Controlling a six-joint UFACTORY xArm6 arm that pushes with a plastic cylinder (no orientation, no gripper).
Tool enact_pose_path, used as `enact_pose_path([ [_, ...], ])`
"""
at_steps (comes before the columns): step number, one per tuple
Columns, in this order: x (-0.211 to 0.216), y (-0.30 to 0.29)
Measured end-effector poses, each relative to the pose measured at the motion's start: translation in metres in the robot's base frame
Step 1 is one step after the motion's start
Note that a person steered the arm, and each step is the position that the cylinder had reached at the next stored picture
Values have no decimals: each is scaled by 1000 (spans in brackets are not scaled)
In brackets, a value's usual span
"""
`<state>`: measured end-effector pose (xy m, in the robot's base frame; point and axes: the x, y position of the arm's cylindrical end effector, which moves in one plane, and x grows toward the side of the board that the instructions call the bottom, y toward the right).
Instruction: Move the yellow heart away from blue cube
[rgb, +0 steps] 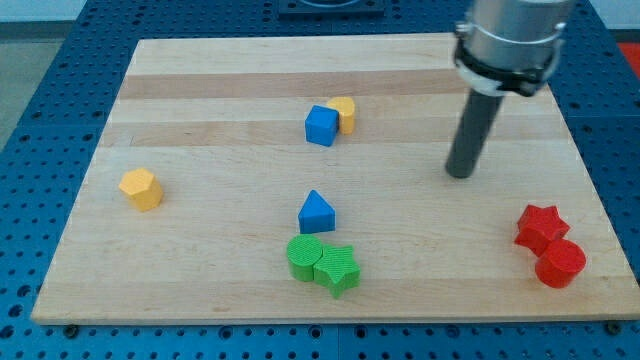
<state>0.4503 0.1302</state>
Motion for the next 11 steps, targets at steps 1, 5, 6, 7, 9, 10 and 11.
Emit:
enact_pose_path([
  [1,-11,-34],
  [5,-39,-131],
  [6,-54,-131],
  [7,-70,-131],
  [9,-86,-109],
  [10,-86,-91],
  [11,-89,-85],
])
